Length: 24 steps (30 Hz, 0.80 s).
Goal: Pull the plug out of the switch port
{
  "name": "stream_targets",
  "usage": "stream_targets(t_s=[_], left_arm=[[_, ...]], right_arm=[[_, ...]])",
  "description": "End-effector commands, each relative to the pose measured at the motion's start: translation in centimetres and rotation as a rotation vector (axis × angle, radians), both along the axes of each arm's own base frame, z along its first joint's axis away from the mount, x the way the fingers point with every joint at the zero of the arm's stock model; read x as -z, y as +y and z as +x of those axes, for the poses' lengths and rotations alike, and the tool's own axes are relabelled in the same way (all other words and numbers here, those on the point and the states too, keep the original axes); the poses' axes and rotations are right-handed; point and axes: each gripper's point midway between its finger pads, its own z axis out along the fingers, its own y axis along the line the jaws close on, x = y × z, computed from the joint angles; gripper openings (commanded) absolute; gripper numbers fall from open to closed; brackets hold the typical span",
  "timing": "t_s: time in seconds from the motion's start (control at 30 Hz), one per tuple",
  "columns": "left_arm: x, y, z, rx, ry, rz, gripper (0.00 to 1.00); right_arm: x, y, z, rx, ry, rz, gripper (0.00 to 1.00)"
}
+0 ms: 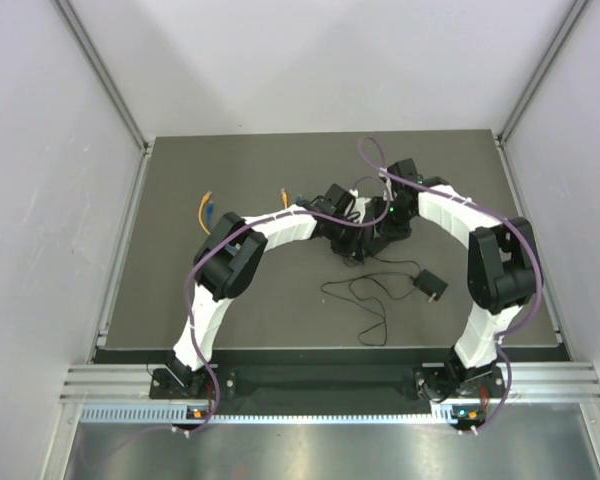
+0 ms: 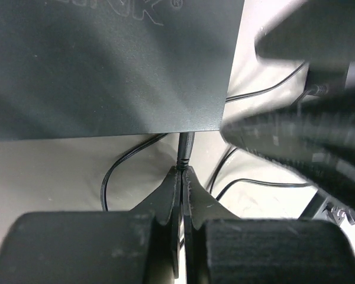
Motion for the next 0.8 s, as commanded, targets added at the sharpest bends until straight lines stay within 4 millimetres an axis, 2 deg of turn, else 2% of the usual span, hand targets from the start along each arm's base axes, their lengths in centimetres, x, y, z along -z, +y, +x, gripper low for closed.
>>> stream_targets(t_s=[0.0, 0.1, 0.2, 0.23, 0.33, 0.4, 0.6, 0.77], left_arm=[[0.2, 1.0, -0.4, -0.016, 0.011, 0.044, 0.0], [0.1, 0.9, -0.9, -0.01, 0.056, 0.009, 0.0], [-0.2, 0.6, -1.3, -0.006, 0.074, -0.034, 0.0], [-0.6, 0.4, -1.1, -0.006, 0.062, -0.056, 0.0], [-0.9, 0.4, -1.1, -0.006, 0.069, -0.081, 0.0], [-0.9, 0.4, -1.1, -0.008, 0.074, -0.086, 0.0], [-1.1, 0.1, -1.5, 0.009, 0.101, -0.13, 0.0], [-1.3, 0.2, -1.7, 0.017, 0.115, -0.146, 0.0]], right_arm=[[-1.3, -0.4, -0.9, -0.046, -0.087, -0.093, 0.45], [-1.2, 0.2, -1.5, -0.092, -0.128, -0.116, 0.41], [-1.1, 0.8, -1.6, -0.098, -0.14, -0.105, 0.31], [-1.0, 1.0, -1.7, -0.085, -0.131, -0.097, 0.18], [-0.9, 2.3, -2.2, -0.07, -0.1, 0.002, 0.0], [-1.1, 3.6, -2.2, -0.074, -0.097, 0.077, 0.0], [-0.5, 5.2, -1.4, -0.06, -0.102, 0.156, 0.0], [1.0, 5.1, -1.2, -0.021, -0.099, 0.15, 0.0]])
